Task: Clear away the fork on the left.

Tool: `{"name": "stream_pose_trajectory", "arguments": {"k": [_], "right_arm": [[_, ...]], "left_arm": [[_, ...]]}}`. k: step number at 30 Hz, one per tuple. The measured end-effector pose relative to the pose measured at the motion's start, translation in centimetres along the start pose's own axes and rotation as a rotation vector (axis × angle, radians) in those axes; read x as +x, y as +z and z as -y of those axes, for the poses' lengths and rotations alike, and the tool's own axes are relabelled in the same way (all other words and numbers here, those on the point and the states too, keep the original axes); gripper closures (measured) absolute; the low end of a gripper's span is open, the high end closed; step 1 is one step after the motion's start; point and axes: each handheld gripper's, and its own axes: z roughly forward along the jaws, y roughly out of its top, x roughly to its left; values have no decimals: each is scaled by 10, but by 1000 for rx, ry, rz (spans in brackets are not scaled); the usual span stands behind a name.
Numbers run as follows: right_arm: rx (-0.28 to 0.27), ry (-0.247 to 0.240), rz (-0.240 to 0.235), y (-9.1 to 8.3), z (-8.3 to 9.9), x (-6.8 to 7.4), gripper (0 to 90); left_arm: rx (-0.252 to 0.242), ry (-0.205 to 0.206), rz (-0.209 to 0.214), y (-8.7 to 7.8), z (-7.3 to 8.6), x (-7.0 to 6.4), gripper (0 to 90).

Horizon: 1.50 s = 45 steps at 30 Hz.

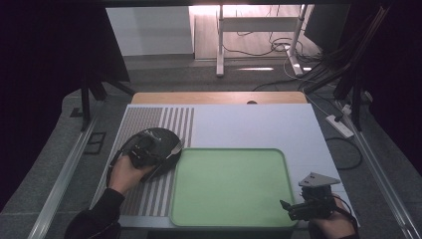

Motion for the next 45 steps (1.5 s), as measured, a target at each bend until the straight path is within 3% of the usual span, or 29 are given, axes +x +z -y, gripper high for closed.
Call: {"name": "stream_pose_trajectory", "arguments": {"k": [13, 24, 35, 40, 45], "right_arm": [[4, -8, 1, 0, 0, 1, 0], [9, -18, -1, 1, -1, 1, 0], [13, -26, 0, 1, -1, 2, 0], [14, -30, -1, 2, -1, 2, 0], [15, -32, -1, 2, -1, 3, 0]], "left_arm": [[31, 51, 63, 22, -12, -45, 846], [51, 94, 72, 42, -25, -81, 845], [75, 93, 62, 57, -24, -90, 843], [80, 104, 77, 61, -25, -91, 829], [19, 151, 52, 55, -30, -96, 767]]}}
